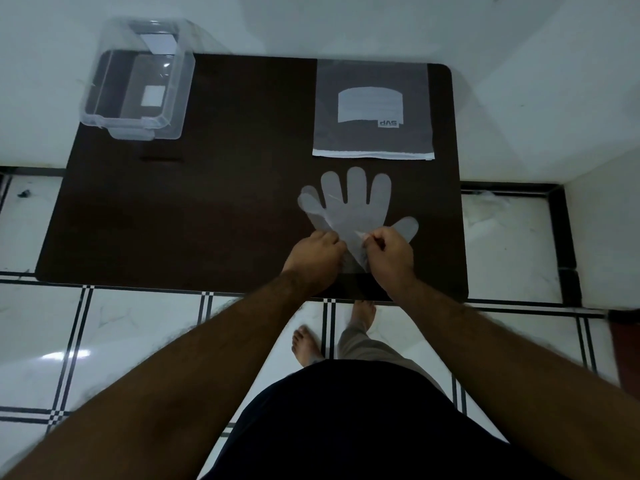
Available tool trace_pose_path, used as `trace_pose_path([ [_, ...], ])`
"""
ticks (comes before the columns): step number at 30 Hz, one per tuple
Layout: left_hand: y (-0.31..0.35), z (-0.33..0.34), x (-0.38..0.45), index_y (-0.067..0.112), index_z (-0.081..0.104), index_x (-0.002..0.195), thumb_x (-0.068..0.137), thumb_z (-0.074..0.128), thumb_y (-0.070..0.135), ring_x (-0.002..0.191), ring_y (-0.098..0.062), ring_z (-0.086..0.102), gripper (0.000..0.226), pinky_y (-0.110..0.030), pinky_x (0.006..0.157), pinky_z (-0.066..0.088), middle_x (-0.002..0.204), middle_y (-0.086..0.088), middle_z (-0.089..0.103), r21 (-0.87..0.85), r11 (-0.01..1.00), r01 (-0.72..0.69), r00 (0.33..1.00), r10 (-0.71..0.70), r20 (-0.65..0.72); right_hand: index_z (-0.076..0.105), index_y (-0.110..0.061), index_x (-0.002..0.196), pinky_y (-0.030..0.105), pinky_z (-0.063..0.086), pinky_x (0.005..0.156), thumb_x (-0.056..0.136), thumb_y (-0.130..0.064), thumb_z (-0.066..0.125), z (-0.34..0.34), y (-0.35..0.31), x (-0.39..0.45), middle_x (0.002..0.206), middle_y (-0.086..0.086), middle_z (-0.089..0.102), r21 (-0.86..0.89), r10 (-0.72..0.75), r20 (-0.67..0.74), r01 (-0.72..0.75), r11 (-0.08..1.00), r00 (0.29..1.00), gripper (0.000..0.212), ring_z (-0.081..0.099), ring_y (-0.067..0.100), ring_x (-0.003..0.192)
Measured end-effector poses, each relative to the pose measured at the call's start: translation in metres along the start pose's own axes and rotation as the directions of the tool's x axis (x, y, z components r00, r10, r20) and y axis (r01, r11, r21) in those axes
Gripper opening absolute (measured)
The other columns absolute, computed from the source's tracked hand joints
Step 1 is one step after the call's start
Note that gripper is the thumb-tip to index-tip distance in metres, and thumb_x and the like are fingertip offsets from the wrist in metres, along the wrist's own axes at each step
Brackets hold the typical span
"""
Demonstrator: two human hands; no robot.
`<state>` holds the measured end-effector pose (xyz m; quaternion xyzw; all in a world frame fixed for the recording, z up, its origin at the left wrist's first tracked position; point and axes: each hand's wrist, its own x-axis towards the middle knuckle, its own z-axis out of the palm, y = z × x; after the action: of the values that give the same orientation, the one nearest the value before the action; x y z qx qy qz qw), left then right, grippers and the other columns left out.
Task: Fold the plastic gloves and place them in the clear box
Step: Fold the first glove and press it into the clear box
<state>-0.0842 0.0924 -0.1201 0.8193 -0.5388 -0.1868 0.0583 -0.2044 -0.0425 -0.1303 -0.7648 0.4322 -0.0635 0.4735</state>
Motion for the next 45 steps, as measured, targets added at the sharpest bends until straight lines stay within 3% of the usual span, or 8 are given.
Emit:
trace_pose_path([
  [6,0.012,-0.012,0.018,0.026,0.065,0.132,0.099,0.07,0.037,0.131,-0.028,0.058,0.035,-0.051,0.114,0.049,0.137,-0.004,0.063,0.068,0.983,-0.17,0.982,0.164,0.091,0.065,-0.015,0.105,0.036,0.061,0.086,0.105,-0.025,0.061,-0.015,-0.004,0.005,0.101,-0.002,0.065,0.04,0.056,-0.065,-0.054,0.998,0.996,0.011,0.065,0.014,0.095],
  [13,0.02,-0.017,0.028,0.023,0.053,0.144,0.097,0.073,0.036,0.134,-0.031,0.056,0.052,-0.05,0.109,0.053,0.145,-0.007,0.058,0.039,0.993,-0.112,0.988,0.107,0.116,0.059,-0.02,0.105,0.033,0.057,0.087,0.106,-0.025,0.058,-0.038,-0.018,0.015,0.109,-0.001,0.06,0.067,0.134,-0.109,-0.127,0.99,0.985,0.005,0.063,0.02,0.108],
  [16,0.022,-0.02,0.029,0.022,0.057,0.141,0.098,0.073,0.033,0.136,-0.029,0.056,0.047,-0.048,0.111,0.052,0.147,-0.006,0.059,0.02,0.996,-0.081,0.99,0.078,0.118,0.056,-0.019,0.108,0.023,0.05,0.077,0.099,-0.027,0.071,-0.041,-0.02,0.014,0.11,0.002,0.061,-0.003,0.078,0.0,-0.078,0.997,0.997,0.02,0.062,0.018,0.103],
  [19,0.022,-0.021,0.028,0.023,0.06,0.138,0.1,0.07,0.033,0.135,-0.027,0.056,0.041,-0.047,0.111,0.051,0.144,-0.004,0.06,0.032,0.996,-0.079,0.99,0.075,0.122,0.05,-0.021,0.105,0.025,0.053,0.077,0.086,-0.022,0.085,-0.04,-0.019,0.016,0.107,0.0,0.059,-0.057,0.076,0.023,-0.074,0.996,0.997,0.04,0.061,0.015,0.099],
  [24,0.023,-0.02,0.027,0.022,0.063,0.132,0.101,0.067,0.032,0.13,-0.027,0.057,0.033,-0.045,0.107,0.052,0.137,-0.004,0.063,0.048,0.996,-0.076,0.989,0.07,0.129,0.055,-0.015,0.107,0.028,0.057,0.082,0.085,-0.006,0.081,-0.043,-0.016,0.022,0.09,-0.007,0.056,-0.041,0.135,-0.059,-0.137,0.99,0.989,0.035,0.062,0.013,0.092],
  [32,0.027,-0.027,0.038,0.025,0.06,0.138,0.1,0.067,0.038,0.131,-0.028,0.055,0.041,-0.05,0.106,0.053,0.142,-0.004,0.059,0.101,0.991,-0.085,0.972,0.06,0.228,0.057,-0.016,0.11,0.016,0.049,0.071,0.087,-0.009,0.081,-0.069,-0.021,0.035,0.096,-0.005,0.059,0.033,0.039,-0.143,-0.034,0.999,0.989,0.033,0.06,0.007,0.086],
  [35,0.029,-0.036,0.052,0.024,0.06,0.136,0.1,0.066,0.039,0.136,-0.03,0.054,0.039,-0.054,0.111,0.049,0.143,-0.005,0.06,0.148,0.983,-0.111,0.978,0.081,0.193,0.057,-0.016,0.108,0.012,0.044,0.07,0.086,-0.008,0.082,-0.079,-0.031,0.041,0.092,-0.01,0.056,0.041,0.002,-0.17,0.005,0.999,0.985,0.034,0.058,0.002,0.082],
  [45,0.023,-0.04,0.078,0.031,0.055,0.144,0.095,0.07,0.04,0.136,-0.033,0.05,0.052,-0.057,0.108,0.05,0.145,-0.005,0.053,0.175,0.979,-0.101,0.934,0.033,0.355,0.058,-0.021,0.105,0.013,0.05,0.069,0.087,-0.01,0.082,-0.113,-0.065,0.065,0.091,-0.006,0.066,0.03,-0.099,-0.241,0.109,0.994,0.965,0.032,0.066,0.005,0.083],
])
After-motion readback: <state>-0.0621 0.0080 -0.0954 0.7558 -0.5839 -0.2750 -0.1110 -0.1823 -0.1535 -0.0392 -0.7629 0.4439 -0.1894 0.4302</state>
